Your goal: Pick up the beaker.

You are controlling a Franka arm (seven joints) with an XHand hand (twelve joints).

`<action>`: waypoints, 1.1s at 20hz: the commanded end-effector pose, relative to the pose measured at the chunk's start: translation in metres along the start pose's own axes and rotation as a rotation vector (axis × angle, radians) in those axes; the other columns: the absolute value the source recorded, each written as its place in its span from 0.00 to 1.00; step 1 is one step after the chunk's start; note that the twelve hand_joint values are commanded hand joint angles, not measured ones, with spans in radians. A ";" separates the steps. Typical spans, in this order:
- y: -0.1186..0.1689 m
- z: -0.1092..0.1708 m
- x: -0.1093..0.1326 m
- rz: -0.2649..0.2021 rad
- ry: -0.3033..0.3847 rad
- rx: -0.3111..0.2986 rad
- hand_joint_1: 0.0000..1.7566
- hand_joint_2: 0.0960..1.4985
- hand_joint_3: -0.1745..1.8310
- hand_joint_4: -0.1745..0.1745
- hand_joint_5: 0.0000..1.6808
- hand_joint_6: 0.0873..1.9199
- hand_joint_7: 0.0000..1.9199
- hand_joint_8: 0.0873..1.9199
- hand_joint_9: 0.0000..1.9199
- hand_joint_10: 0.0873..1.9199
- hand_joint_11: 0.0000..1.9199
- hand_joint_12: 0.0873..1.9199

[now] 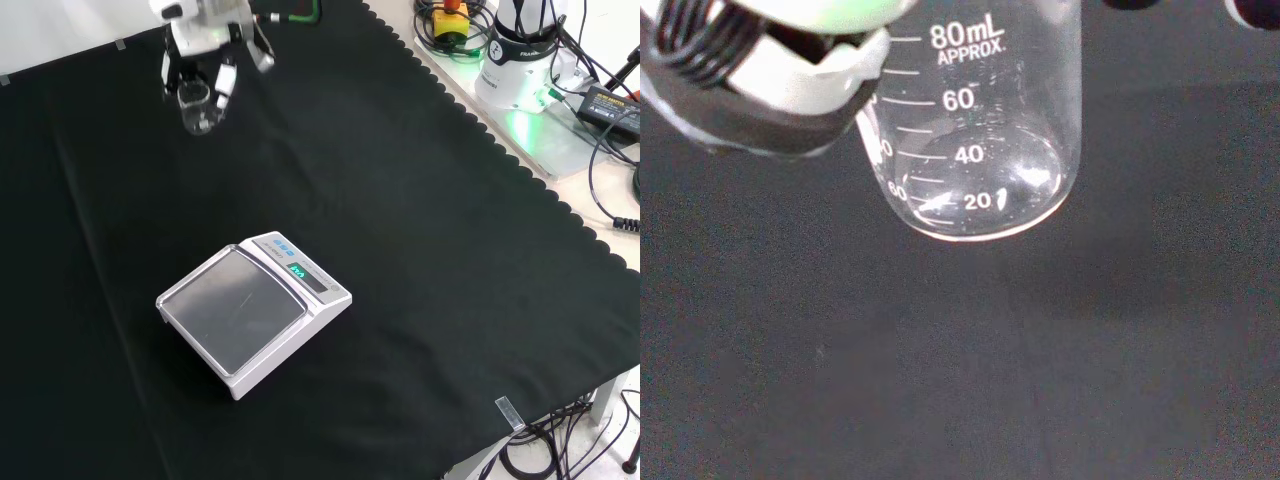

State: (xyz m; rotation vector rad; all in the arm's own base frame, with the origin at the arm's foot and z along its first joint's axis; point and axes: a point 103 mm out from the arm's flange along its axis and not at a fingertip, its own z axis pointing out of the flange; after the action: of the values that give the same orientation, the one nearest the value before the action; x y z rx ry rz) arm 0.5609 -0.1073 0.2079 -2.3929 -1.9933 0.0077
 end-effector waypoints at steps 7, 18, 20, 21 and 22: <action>-0.080 -0.158 0.027 -0.187 -0.055 -0.072 0.70 0.37 0.40 0.00 0.91 0.03 0.95 0.00 1.00 0.00 0.89 0.24; -0.156 -0.156 0.122 -0.056 -0.018 -0.060 0.70 0.36 0.40 0.00 0.91 0.03 0.96 0.00 1.00 0.00 0.88 0.25; -0.162 -0.153 0.130 -0.033 0.004 -0.057 0.70 0.36 0.40 0.00 0.91 0.03 0.96 0.00 1.00 0.00 0.88 0.25; -0.164 -0.152 0.133 -0.018 0.015 -0.057 0.70 0.36 0.40 0.00 0.92 0.03 0.96 0.00 1.00 0.00 0.88 0.25; -0.166 -0.151 0.134 -0.004 0.023 -0.057 0.70 0.36 0.41 0.00 0.92 0.03 0.96 0.00 1.00 0.00 0.88 0.25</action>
State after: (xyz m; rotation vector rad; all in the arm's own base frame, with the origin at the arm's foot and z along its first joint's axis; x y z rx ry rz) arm 0.4484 0.0040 0.3698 -2.3692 -2.1167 -0.0664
